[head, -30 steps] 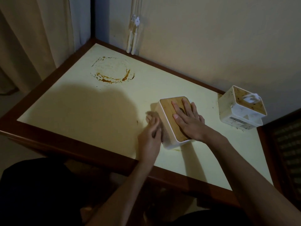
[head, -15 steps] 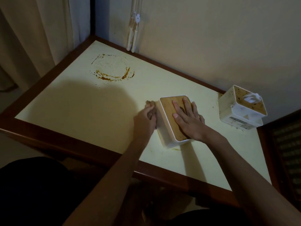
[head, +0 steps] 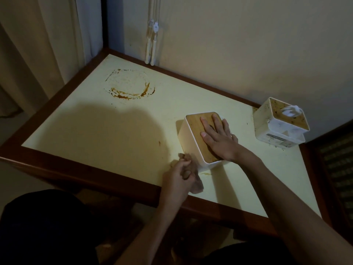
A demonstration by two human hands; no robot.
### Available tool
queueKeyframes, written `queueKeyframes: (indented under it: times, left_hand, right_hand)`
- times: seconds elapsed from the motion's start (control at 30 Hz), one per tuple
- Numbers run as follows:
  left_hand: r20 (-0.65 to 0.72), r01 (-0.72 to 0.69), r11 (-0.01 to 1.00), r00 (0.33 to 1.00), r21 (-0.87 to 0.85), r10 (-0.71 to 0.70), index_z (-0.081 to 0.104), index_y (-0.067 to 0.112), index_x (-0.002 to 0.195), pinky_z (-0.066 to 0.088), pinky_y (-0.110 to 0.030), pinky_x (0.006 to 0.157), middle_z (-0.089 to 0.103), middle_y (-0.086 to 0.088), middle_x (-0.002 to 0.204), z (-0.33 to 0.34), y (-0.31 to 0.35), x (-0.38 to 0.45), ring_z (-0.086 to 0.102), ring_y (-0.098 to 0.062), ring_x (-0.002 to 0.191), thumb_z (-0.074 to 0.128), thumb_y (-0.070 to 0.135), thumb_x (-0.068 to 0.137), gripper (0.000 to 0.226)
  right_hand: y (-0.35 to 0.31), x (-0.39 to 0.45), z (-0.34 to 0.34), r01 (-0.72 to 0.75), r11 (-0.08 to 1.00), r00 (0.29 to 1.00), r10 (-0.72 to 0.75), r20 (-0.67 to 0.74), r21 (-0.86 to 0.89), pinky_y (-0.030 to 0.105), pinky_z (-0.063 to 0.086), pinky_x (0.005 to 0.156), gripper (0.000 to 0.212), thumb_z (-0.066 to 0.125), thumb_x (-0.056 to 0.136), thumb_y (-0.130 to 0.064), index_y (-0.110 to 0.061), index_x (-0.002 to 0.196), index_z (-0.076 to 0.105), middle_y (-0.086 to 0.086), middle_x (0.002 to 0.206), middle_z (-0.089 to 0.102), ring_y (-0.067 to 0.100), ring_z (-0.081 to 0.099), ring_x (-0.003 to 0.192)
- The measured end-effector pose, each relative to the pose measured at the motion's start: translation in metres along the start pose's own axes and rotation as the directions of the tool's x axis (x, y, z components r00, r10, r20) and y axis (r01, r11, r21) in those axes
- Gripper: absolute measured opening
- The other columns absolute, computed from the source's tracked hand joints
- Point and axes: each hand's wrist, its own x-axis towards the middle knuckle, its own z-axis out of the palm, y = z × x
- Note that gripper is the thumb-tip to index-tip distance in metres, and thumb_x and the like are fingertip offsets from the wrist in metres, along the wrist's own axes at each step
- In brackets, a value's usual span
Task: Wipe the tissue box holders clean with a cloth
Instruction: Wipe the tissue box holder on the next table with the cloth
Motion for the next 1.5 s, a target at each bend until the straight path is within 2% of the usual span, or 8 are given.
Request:
queueKeyframes:
  times: [0.33,0.53,0.67,0.8,0.93,1.23,1.37,1.5]
  left_hand:
    - [-0.191,-0.050,0.965,0.982,-0.257,0.000,0.068,0.015,0.112,0.056,-0.028,0.084,0.070,0.001,0.106,-0.051,0.018,0.012,0.065,-0.007,0.099,0.065,0.002,0.082,0.033]
    - [-0.195,-0.092,0.937,0.980,-0.338,0.026,0.067,0.018,0.117,0.056,-0.040,0.087,0.068,0.005,0.114,-0.038,0.029,0.003,0.063,-0.010,0.107,0.065,0.010,0.081,0.038]
    - [-0.258,-0.124,0.952,0.965,-0.280,0.050,0.063,0.015,0.124,0.056,-0.032,0.088,0.066,0.003,0.120,-0.048,0.042,0.019,0.062,-0.004,0.105,0.059,0.001,0.084,0.043]
    - [-0.281,-0.162,0.981,0.951,-0.104,0.127,0.061,0.015,0.126,0.052,-0.030,0.090,0.064,-0.002,0.122,-0.056,0.052,0.050,0.059,-0.009,0.106,0.056,0.003,0.085,0.043]
    - [-0.293,-0.258,0.965,0.920,0.042,0.259,0.060,0.008,0.126,0.057,-0.039,0.080,0.070,-0.017,0.103,-0.055,0.057,0.083,0.068,-0.029,0.089,0.050,0.005,0.092,0.036]
    - [-0.270,-0.229,0.973,0.936,0.024,0.227,0.060,0.016,0.126,0.053,-0.026,0.088,0.064,-0.003,0.124,-0.077,0.063,0.103,0.060,-0.017,0.111,0.053,0.010,0.092,0.036]
    - [-0.319,-0.210,0.967,0.935,-0.146,0.154,0.067,0.016,0.114,0.055,-0.034,0.087,0.068,-0.002,0.110,-0.075,0.053,0.065,0.063,-0.015,0.101,0.059,0.006,0.086,0.031]
    - [-0.309,-0.202,0.976,0.936,-0.079,0.169,0.065,0.017,0.113,0.054,-0.020,0.079,0.065,0.000,0.113,-0.053,0.048,0.037,0.062,-0.011,0.098,0.070,0.008,0.078,0.036]
  right_hand:
    - [-0.033,-0.009,-0.038,-0.271,0.957,0.962,0.272,0.011,0.105,0.045,0.030,0.111,0.050,0.030,0.101,-0.026,-0.012,0.149,0.026,0.018,0.154,0.022,0.039,0.030,0.137]
    - [-0.043,-0.009,-0.045,-0.318,0.774,0.924,0.383,-0.005,0.547,0.030,0.056,0.069,0.022,0.050,0.091,-0.005,0.004,0.110,0.059,0.015,0.090,0.062,0.021,0.059,0.069]
    - [-0.031,-0.014,-0.047,-0.254,0.948,0.929,0.295,-0.224,0.194,0.024,0.041,0.048,0.024,0.047,0.090,-0.021,-0.003,0.075,0.053,0.011,0.079,0.058,0.017,0.056,0.052]
    - [-0.016,-0.018,-0.047,-0.160,0.987,0.973,0.156,-0.171,-0.009,0.028,0.043,0.059,0.039,0.046,0.090,-0.037,-0.006,0.085,0.069,0.012,0.077,0.062,0.029,0.062,0.077]
    - [-0.015,-0.025,-0.044,-0.047,0.988,0.994,0.032,-0.102,-0.146,0.031,0.043,0.088,0.036,0.041,0.097,-0.032,-0.024,0.124,0.063,0.013,0.126,0.061,0.032,0.055,0.112]
    - [-0.003,-0.007,-0.048,0.185,0.979,0.962,-0.161,-0.219,0.089,0.020,0.038,0.089,0.035,0.050,0.095,-0.013,-0.024,0.127,0.061,0.006,0.121,0.066,0.024,0.058,0.113]
    - [0.019,0.004,-0.041,0.099,0.995,0.987,-0.101,-0.122,-0.027,0.049,0.027,0.111,0.045,0.044,0.100,-0.029,-0.039,0.142,0.037,0.004,0.156,0.025,0.031,0.029,0.138]
    - [0.019,0.000,-0.022,0.092,0.994,0.990,-0.086,-0.110,0.056,0.033,0.021,0.113,0.046,0.030,0.104,-0.032,-0.033,0.149,0.023,0.001,0.160,0.000,0.029,0.028,0.141]
